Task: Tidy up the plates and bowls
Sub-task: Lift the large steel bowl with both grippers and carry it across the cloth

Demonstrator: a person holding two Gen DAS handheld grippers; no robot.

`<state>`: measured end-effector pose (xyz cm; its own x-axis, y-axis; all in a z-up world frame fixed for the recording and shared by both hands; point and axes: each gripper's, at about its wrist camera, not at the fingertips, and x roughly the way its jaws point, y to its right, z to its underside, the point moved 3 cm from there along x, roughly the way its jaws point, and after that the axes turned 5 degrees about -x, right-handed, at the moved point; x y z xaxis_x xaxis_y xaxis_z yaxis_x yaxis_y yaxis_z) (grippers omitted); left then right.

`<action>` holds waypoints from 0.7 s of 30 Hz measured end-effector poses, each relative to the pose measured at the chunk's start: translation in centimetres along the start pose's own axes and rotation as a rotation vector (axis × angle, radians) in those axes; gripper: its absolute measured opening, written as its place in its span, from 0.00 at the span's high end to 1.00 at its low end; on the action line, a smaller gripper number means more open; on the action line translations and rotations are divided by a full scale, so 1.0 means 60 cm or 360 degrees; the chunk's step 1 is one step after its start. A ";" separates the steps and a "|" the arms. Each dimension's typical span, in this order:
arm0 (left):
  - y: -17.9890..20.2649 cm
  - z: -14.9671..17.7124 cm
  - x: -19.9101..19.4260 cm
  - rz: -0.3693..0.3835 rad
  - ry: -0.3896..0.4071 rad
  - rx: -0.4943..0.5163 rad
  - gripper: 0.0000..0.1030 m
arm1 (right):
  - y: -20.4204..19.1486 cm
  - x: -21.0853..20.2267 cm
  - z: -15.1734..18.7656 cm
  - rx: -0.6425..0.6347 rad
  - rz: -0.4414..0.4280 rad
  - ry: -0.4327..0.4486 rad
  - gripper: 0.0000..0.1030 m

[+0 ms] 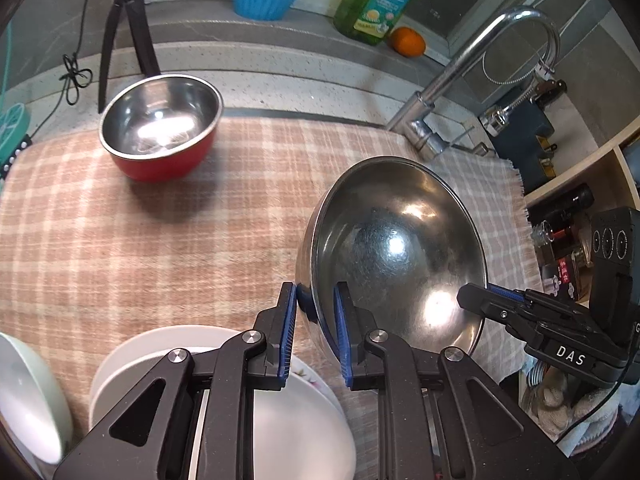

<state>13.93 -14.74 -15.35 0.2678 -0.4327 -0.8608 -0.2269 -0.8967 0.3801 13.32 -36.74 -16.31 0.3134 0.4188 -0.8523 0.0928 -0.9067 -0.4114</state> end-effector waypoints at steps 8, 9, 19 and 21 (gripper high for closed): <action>0.010 0.010 0.030 -0.0010 -0.0064 0.0009 0.83 | 0.027 0.016 0.009 0.0033 0.0011 -0.0039 0.79; 0.011 0.011 0.033 -0.0012 -0.0068 0.0011 0.83 | 0.030 0.017 0.010 0.0036 0.0011 -0.0042 0.79; 0.013 0.019 0.047 -0.0020 -0.0111 0.0020 0.83 | 0.039 0.026 0.016 0.0044 0.0007 -0.0058 0.79; 0.013 0.018 0.047 -0.0015 -0.0111 0.0011 0.83 | 0.039 0.026 0.017 0.0045 0.0005 -0.0061 0.79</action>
<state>13.52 -16.54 -17.86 0.2042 -0.4165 -0.8859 -0.2314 -0.8999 0.3698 13.09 -38.18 -18.96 0.2772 0.4181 -0.8651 0.0651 -0.9064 -0.4173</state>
